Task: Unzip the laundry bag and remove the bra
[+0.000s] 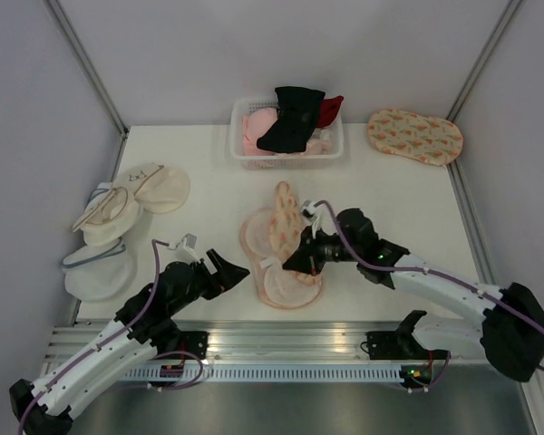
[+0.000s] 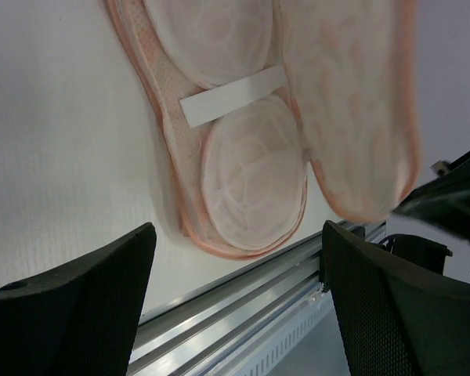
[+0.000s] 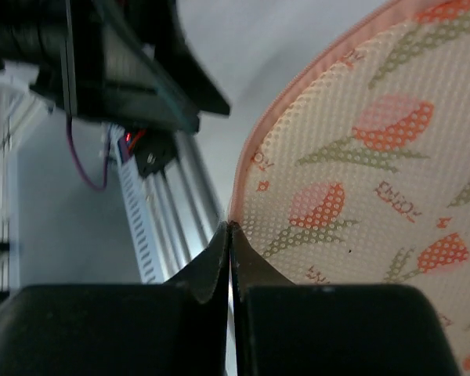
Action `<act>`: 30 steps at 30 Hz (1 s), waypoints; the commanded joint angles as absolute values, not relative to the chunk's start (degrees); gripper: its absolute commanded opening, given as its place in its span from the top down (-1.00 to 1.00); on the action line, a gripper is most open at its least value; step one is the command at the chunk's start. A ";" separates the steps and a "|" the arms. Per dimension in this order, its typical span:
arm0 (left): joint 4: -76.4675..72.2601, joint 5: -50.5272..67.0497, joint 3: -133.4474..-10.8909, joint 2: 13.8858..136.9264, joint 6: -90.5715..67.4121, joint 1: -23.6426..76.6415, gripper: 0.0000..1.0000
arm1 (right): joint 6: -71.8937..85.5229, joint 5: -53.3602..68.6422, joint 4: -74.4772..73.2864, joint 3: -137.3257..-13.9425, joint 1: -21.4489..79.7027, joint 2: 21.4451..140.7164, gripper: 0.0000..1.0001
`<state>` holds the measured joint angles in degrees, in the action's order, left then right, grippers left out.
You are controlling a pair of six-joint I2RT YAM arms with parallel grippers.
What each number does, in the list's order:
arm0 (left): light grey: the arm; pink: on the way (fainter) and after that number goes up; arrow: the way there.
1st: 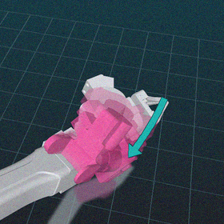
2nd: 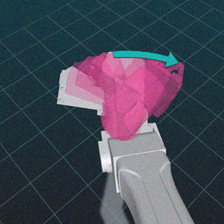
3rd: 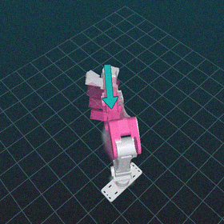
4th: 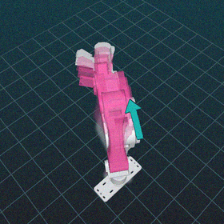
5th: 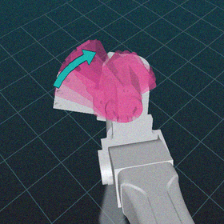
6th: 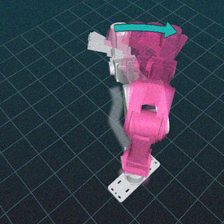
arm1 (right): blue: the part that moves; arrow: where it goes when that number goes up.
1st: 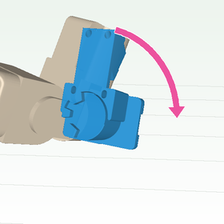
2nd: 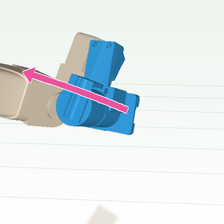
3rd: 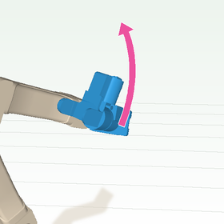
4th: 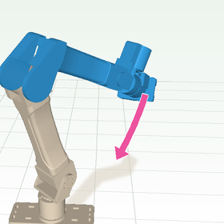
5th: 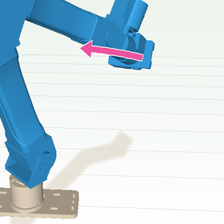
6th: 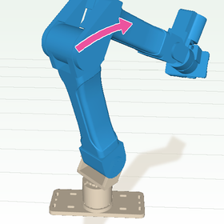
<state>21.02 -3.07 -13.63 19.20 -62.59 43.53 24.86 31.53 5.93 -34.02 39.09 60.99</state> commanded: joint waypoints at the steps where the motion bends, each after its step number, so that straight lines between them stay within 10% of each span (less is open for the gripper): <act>1: 20.66 -4.83 -13.62 18.28 -64.60 43.68 -0.79 | 15.30 43.59 8.09 -37.00 48.40 70.81 0.99; 5: 21.00 -5.62 -15.03 15.92 -63.37 43.68 -0.79 | 12.31 41.84 4.66 -41.13 56.77 82.25 0.88; 6: 21.09 -6.06 -15.64 15.30 -63.11 43.68 -0.79 | 12.57 40.36 4.66 -41.48 57.65 84.27 0.03; 8: 21.71 -6.76 -16.43 14.07 -62.84 43.68 -0.80 | 13.71 35.97 4.66 -41.05 57.92 83.77 -0.90; 21: -14.04 10.54 -14.85 30.65 -57.66 43.68 -0.58 | 22.66 -13.77 -19.46 -44.28 57.39 47.82 -0.96; 30: -23.01 16.08 -21.35 53.77 -54.67 44.29 -0.71 | 29.44 -23.36 -31.54 -45.45 57.39 36.31 -0.96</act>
